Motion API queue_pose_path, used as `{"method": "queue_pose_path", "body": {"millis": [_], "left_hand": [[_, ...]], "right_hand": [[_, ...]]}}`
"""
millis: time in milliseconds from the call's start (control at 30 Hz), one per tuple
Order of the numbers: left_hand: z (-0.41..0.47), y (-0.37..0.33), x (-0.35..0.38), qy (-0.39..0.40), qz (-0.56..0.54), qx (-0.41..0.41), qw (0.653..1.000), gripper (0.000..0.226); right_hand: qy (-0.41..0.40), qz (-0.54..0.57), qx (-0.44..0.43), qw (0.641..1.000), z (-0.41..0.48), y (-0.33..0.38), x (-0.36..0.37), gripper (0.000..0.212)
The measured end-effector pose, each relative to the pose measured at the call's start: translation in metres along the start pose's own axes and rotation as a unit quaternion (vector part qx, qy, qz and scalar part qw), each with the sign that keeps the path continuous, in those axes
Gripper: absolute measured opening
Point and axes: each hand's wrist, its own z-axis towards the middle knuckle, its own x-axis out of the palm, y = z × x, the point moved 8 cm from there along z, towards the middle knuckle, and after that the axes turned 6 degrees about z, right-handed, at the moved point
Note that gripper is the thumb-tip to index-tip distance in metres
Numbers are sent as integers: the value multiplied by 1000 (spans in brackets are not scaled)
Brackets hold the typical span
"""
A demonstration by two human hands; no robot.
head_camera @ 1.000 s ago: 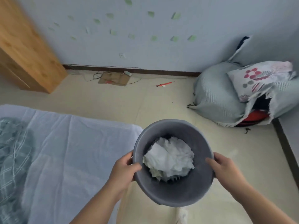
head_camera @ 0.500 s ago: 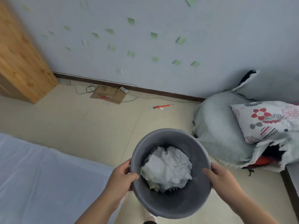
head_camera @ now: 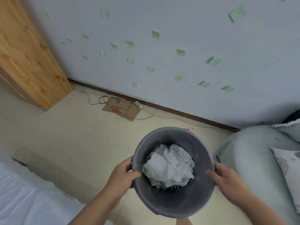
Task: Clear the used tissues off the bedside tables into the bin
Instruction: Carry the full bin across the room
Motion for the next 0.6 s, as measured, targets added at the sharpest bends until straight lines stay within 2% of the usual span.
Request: {"method": "queue_pose_path", "body": {"millis": [167,333,400,500,600], "left_hand": [[101,-32,-42,-45,-15,-27,998,63],[149,-60,-117,-148,-80,-43,985,60],[152,-60,-160,-199,-115,-52,972,59],[152,-53,-224,-267,-150,-53,951,58],[151,-30,-285,-327,-179,-64,926,60]], "right_hand": [[42,-35,-24,998,148,53,19,16],[129,-81,-70,986,265,164,67,17],[176,-101,-98,974,297,219,102,20],[242,-133,-141,951,336,292,171,34],[294,-168,-164,927,372,340,255,23]]}}
